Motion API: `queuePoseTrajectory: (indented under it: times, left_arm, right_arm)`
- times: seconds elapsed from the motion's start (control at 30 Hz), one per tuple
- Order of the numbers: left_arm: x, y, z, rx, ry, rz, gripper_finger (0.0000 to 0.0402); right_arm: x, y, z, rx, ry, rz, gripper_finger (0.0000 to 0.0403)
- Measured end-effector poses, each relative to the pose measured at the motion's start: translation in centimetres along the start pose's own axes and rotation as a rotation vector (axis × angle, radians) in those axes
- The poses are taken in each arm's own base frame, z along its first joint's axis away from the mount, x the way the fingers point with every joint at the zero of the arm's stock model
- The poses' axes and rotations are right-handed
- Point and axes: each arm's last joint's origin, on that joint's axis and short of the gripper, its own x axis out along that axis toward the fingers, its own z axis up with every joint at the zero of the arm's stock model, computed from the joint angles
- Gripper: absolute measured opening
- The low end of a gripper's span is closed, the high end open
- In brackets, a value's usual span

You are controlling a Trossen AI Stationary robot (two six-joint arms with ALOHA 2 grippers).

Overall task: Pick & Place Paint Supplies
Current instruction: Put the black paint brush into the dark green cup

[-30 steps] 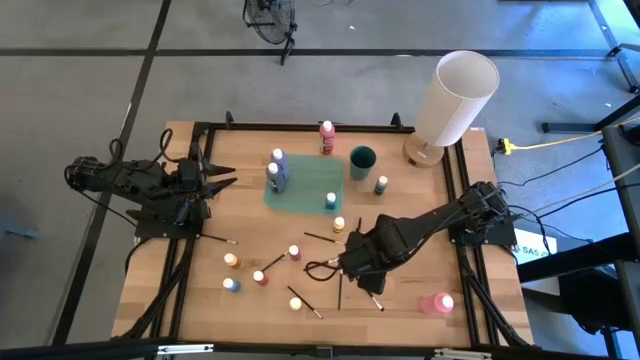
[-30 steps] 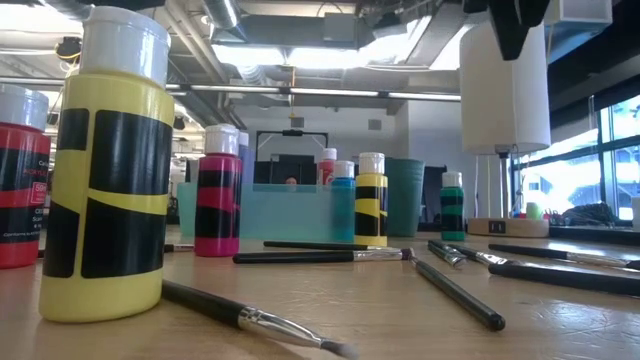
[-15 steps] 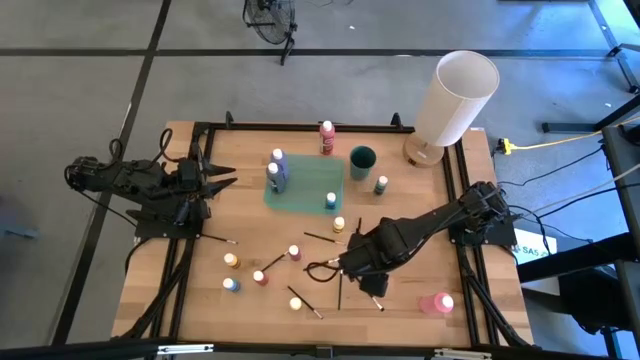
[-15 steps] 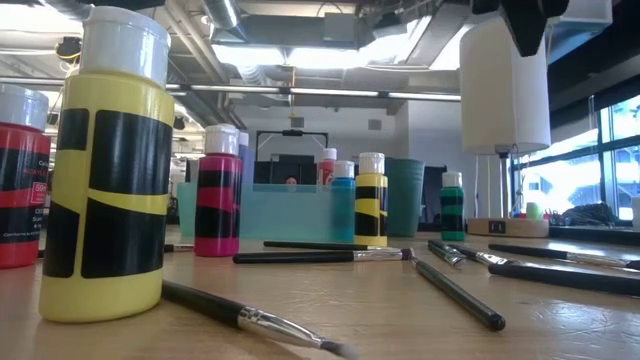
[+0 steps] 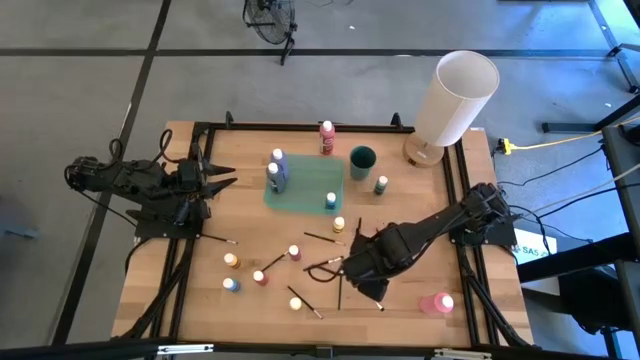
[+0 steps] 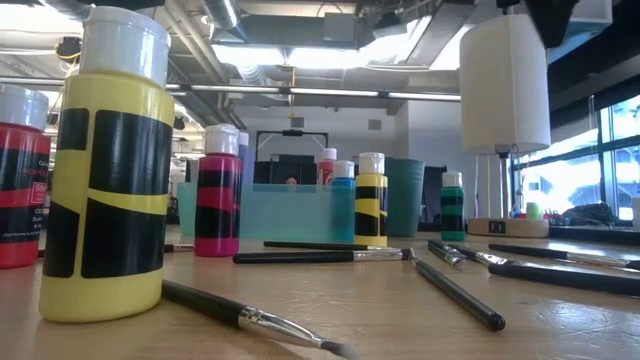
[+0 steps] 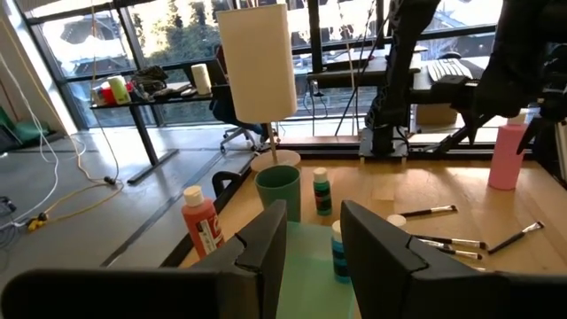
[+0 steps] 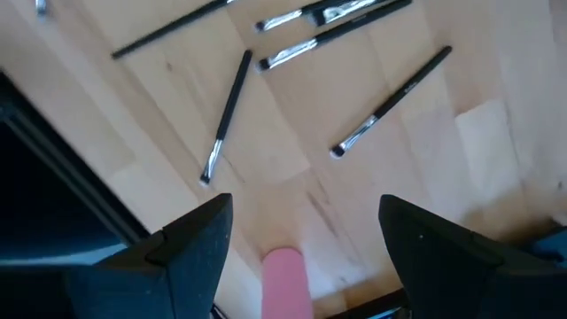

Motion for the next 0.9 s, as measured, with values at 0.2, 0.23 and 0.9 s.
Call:
queuePoseTrajectory:
  times: [0.2, 0.23, 0.9]
  left_arm:
    - [0.0, 0.0, -0.1, -0.004, 0.003, 0.000, 0.0104]
    - [0.1, -0.1, -0.2, -0.003, 0.005, 0.000, 0.0104]
    - [0.3, -0.2, -0.6, -0.028, 0.008, 0.000, 0.0104]
  right_arm:
    - [0.1, 0.8, -1.2, 0.041, 0.046, 0.027, 0.0289]
    - [0.1, 1.0, -1.6, 0.036, 0.047, 0.026, 0.0289]
    - [0.3, 3.6, -6.0, 0.145, -0.076, -0.015, 0.0288]
